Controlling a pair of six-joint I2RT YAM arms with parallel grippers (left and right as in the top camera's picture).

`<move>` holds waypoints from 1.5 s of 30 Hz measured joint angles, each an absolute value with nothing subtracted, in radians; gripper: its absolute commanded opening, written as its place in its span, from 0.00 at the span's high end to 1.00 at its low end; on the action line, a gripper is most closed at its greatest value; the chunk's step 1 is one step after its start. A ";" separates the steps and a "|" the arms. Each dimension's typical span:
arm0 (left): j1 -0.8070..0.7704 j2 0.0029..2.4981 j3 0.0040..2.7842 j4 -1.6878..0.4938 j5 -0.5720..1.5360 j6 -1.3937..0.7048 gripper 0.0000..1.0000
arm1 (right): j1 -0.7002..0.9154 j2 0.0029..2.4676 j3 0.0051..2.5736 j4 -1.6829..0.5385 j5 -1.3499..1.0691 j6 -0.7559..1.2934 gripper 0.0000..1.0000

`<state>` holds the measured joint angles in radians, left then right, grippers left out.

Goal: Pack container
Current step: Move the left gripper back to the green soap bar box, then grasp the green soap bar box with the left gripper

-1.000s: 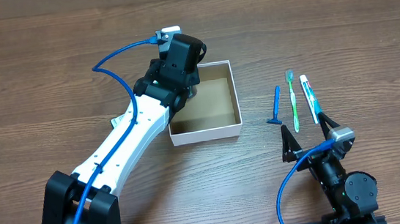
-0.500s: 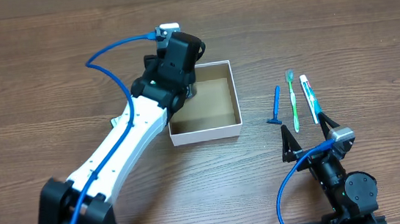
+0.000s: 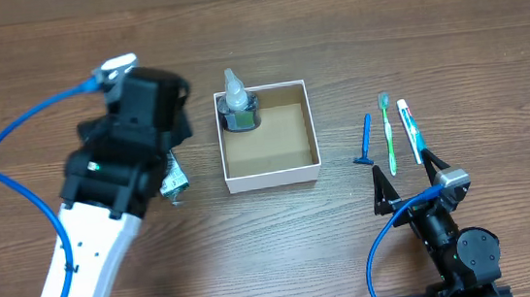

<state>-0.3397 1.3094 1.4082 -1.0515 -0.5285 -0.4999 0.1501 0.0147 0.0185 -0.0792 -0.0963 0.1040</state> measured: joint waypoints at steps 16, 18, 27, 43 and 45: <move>-0.018 1.430 1.004 -0.906 0.045 -0.521 0.00 | 0.150 0.015 0.019 -0.080 -0.097 0.103 0.00; -0.018 1.448 0.995 -0.887 0.060 -0.521 0.01 | 0.150 0.015 0.019 -0.079 -0.096 0.104 0.00; -0.018 1.573 0.992 -0.796 0.068 -0.521 0.07 | 0.150 0.015 0.019 -0.079 -0.096 0.104 0.00; -0.018 1.676 0.990 -0.612 0.062 -0.517 0.20 | 0.150 0.015 0.019 -0.080 -0.096 0.104 0.00; -0.019 1.676 0.990 -0.611 0.048 -0.517 0.21 | 0.150 0.015 0.019 -0.080 -0.096 0.104 0.00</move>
